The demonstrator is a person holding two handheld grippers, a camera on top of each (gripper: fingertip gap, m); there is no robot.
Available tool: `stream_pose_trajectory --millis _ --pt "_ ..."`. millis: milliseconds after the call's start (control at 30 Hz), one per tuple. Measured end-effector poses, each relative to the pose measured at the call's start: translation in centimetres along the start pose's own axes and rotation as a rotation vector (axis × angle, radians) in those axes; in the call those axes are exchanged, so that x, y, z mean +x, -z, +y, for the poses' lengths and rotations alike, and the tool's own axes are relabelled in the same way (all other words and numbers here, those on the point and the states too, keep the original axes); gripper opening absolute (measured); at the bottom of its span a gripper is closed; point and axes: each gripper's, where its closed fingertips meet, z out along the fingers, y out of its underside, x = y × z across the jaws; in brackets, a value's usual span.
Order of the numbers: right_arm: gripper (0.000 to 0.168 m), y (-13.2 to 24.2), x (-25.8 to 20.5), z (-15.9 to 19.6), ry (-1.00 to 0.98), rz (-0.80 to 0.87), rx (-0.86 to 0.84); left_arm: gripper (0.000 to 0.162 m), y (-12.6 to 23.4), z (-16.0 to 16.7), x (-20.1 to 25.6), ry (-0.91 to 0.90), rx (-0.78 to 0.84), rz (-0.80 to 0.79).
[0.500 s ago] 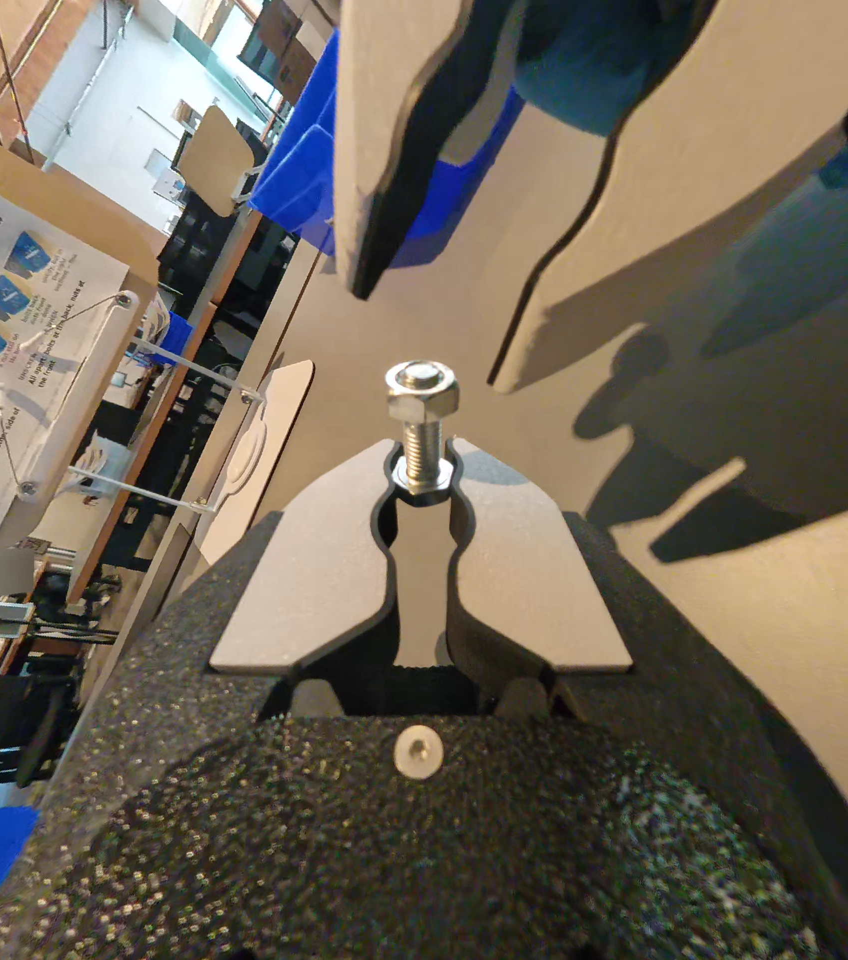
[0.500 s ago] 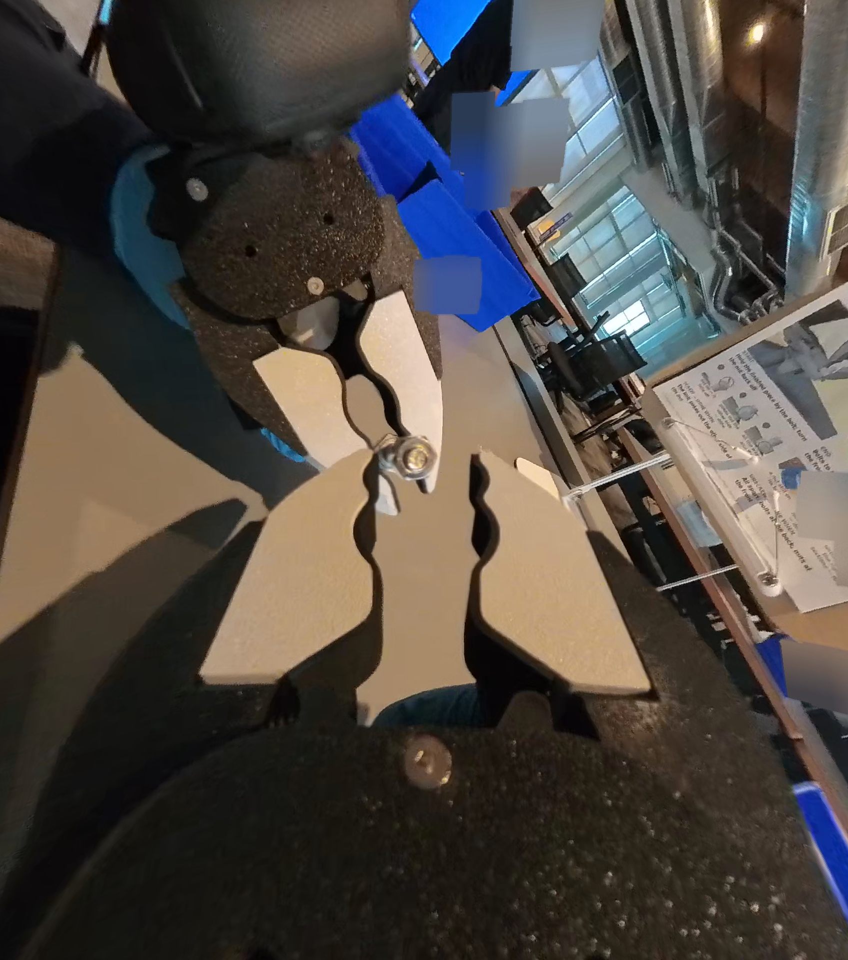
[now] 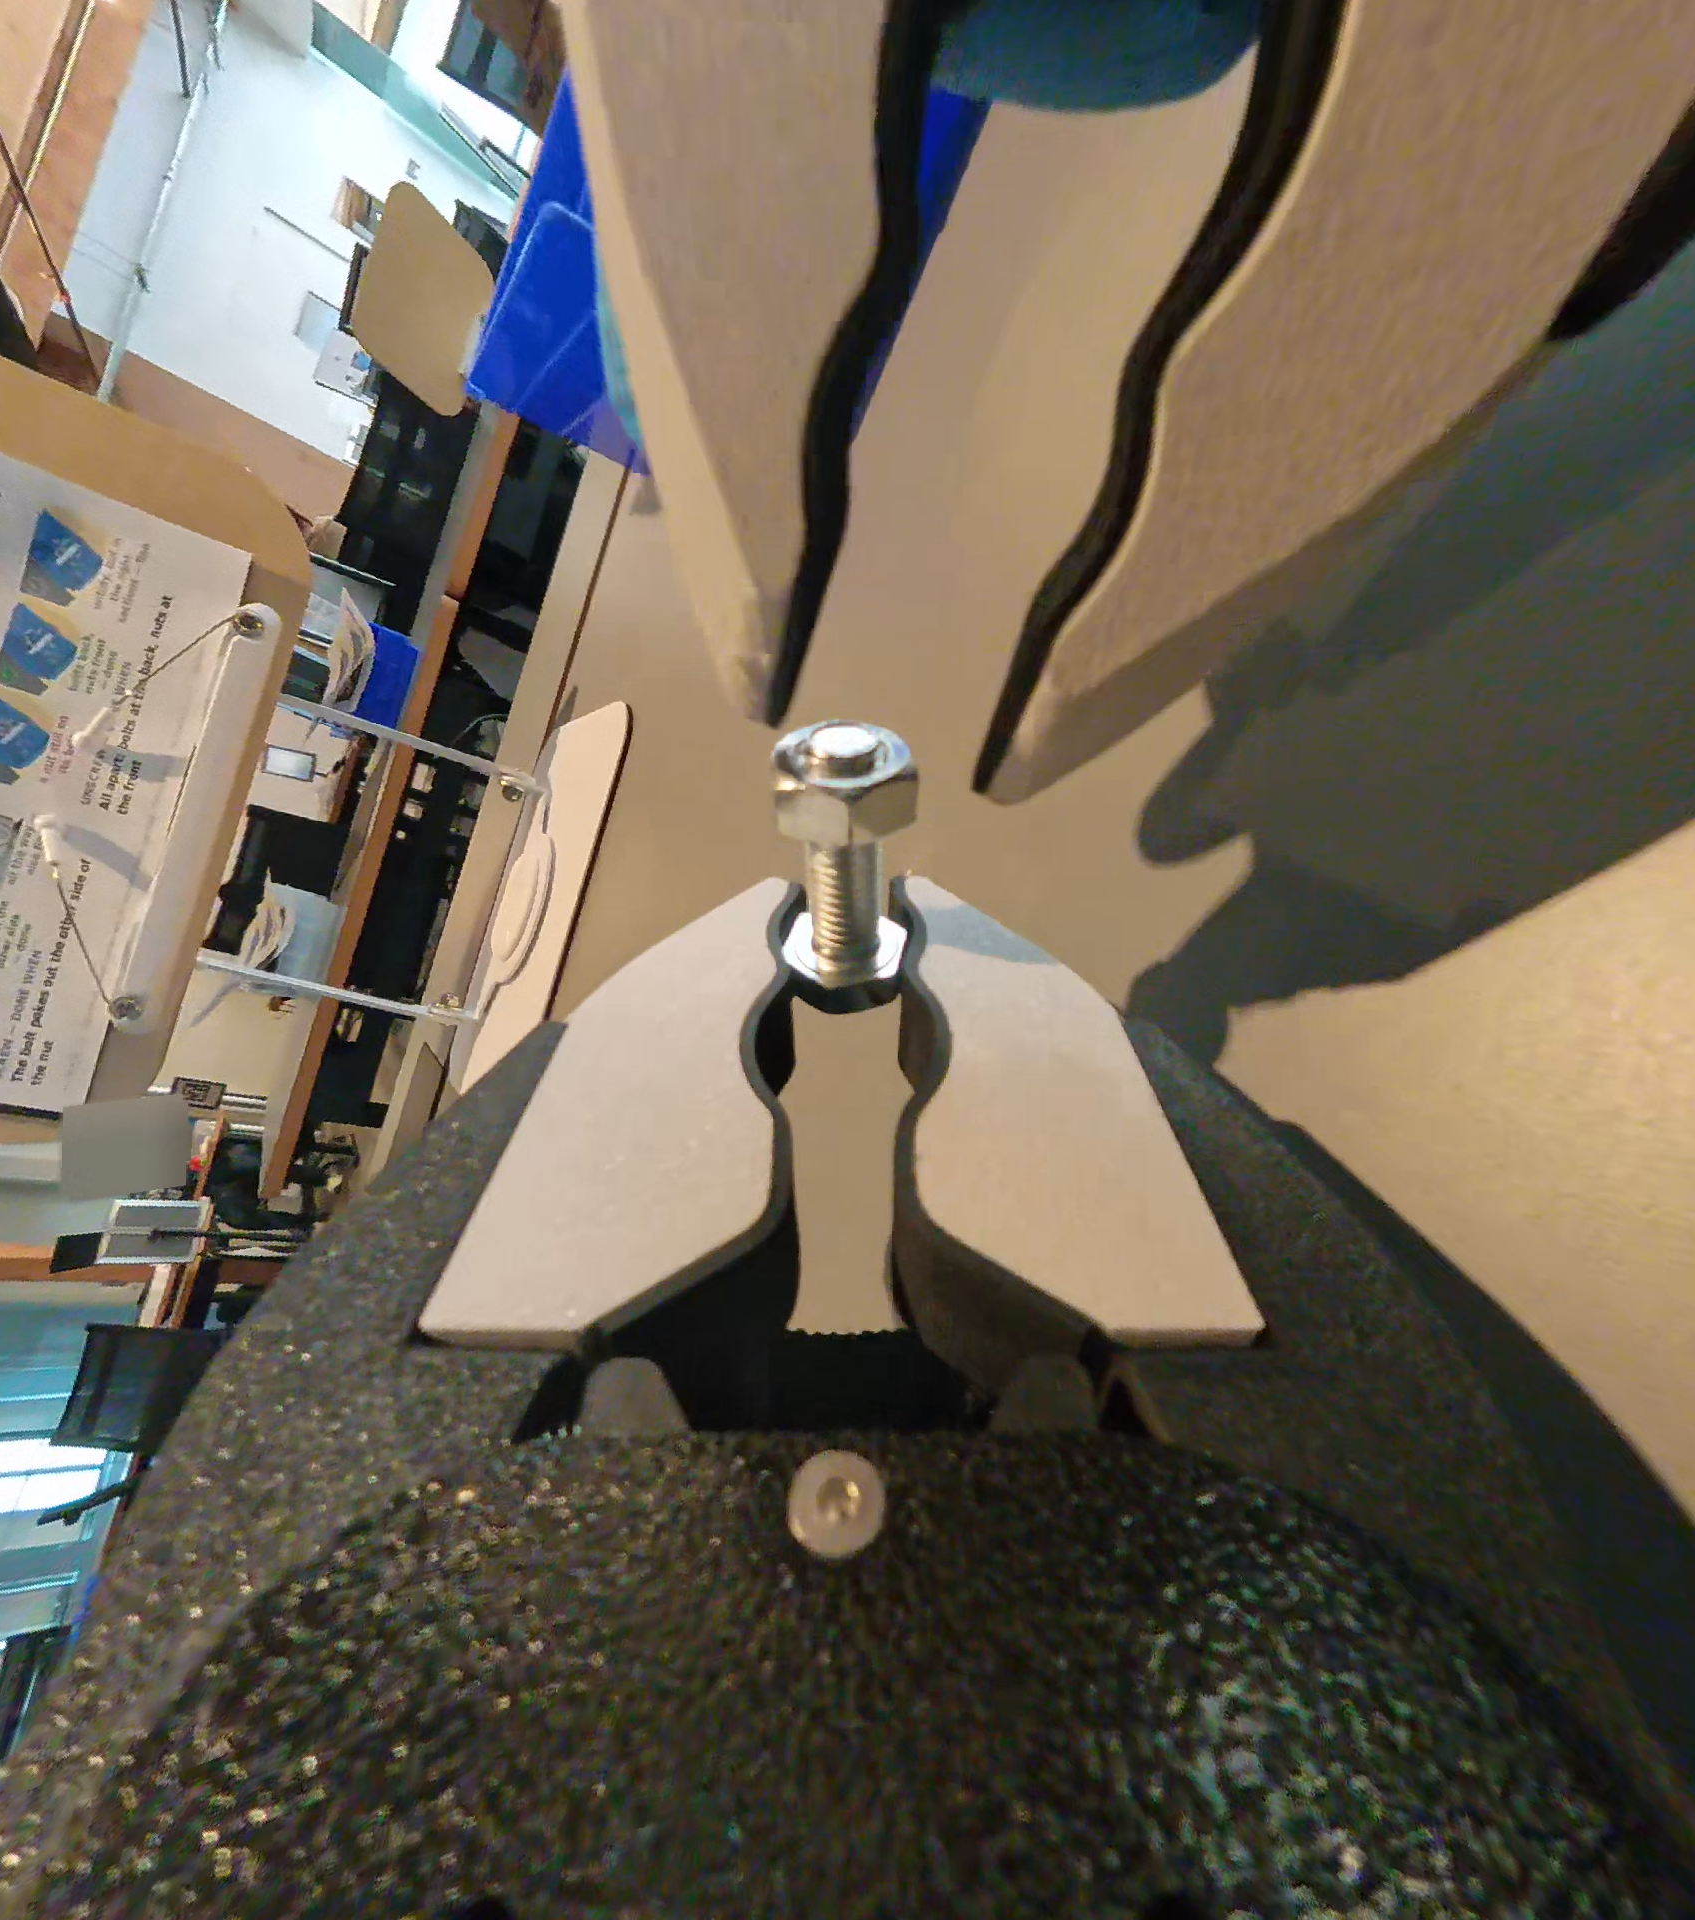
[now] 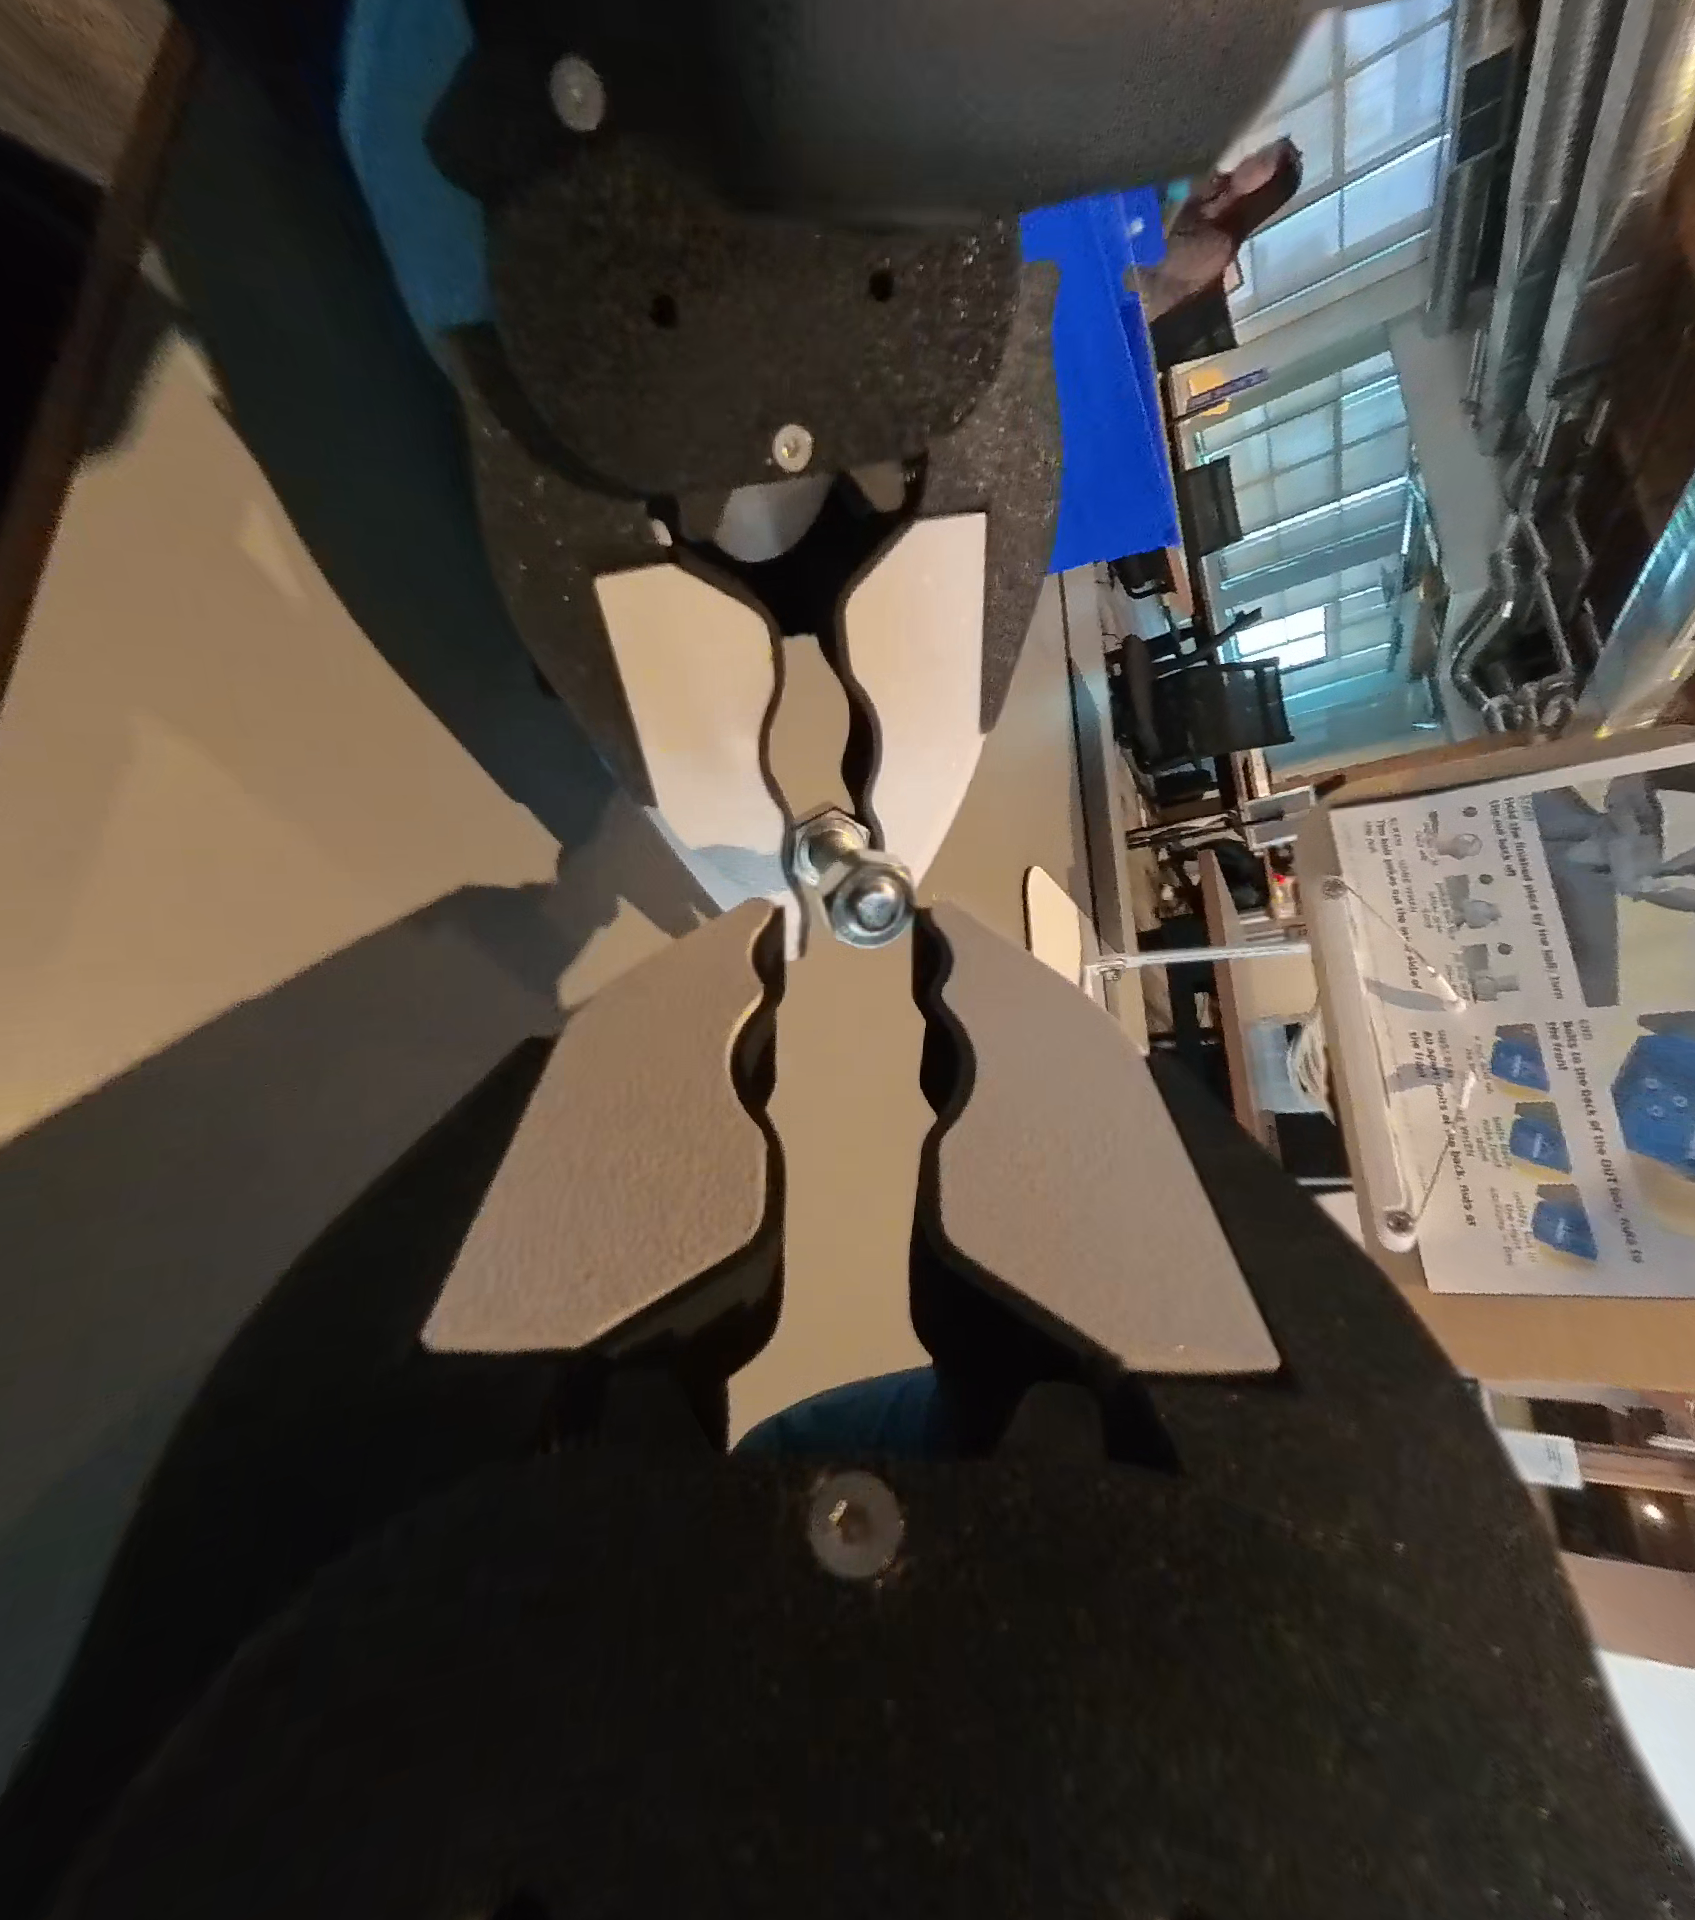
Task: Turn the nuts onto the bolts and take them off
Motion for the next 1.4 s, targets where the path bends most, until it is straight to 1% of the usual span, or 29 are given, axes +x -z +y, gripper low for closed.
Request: stream_pose_trajectory --millis 267,333,400,467,500,567,633,700,733,800,867,967,1067,1167,1333,1400 --pt "0.019 -0.8 0.0 0.2 0.036 0.038 -0.03 0.015 -0.1 0.5 0.0 -0.055 -0.03 -0.02" --pt "0.018 -1.0 0.1 0.3 0.013 0.045 -0.046 0.015 -0.1 0.7 -0.2 -0.074 -0.043 -0.037" --pt "0.018 -1.2 0.2 0.5 -0.054 0.048 -0.07 0.015 -0.2 0.9 -0.6 -0.102 -0.063 -0.072" --pt "0.018 -1.4 0.4 0.6 -0.192 0.041 -0.103 0.015 -0.1 1.1 -1.2 -0.136 -0.091 -0.121" --pt "0.018 -1.5 0.4 0.6 -0.292 0.034 -0.121 0.015 -0.1 1.2 -1.6 -0.159 -0.104 -0.149" --pt "0.017 -1.7 0.3 0.5 -0.543 -0.01 -0.147 0.015 0.0 1.4 -1.9 -0.204 -0.126 -0.187" --pt "0.017 -1.5 0.6 0.3 -0.766 -0.044 -0.131 0.015 0.0 1.3 -2.1 -0.186 -0.11 -0.188" --pt "0.017 -1.2 1.2 0.0 -0.889 -0.064 -0.064 0.015 0.1 0.9 -2.1 -0.129 -0.074 -0.17" --pt "0.016 -1.0 1.7 -0.1 -0.897 -0.057 -0.024 0.015 0.1 0.9 -2.0 -0.105 -0.064 -0.156" --pt "0.016 -0.4 2.7 -0.1 -0.803 -0.015 0.021 0.015 0.1 1.1 -1.7 -0.075 -0.062 -0.122" --pt "0.017 0.2 3.2 -0.3 -0.63 0.021 0.034 0.015 0.1 0.9 -1.4 -0.046 -0.04 -0.094" --pt "0.018 0.5 3.2 -0.3 -0.359 0.069 0.0 0.015 0.1 0.3 -1.0 0.002 0.004 -0.046" --pt "0.019 0.1 1.9 -0.2 -0.19 0.047 -0.029 0.015 0.2 0.2 -0.8 0.017 0.015 -0.031" --pt "0.023 -0.1 1.1 -0.5 -0.117 0.026 -0.018 0.015 0.1 0.2 -0.6 0.014 0.018 -0.02" --pt "0.026 -0.2 0.5 -1.0 -0.099 -0.017 0.009 0.015 0.2 -0.2 -0.1 -0.021 0.034 0.001" --pt "0.025 -0.5 0.3 -0.7 -0.083 -0.02 -0.019 0.015 0.2 -0.3 0.1 -0.049 0.038 0.003"
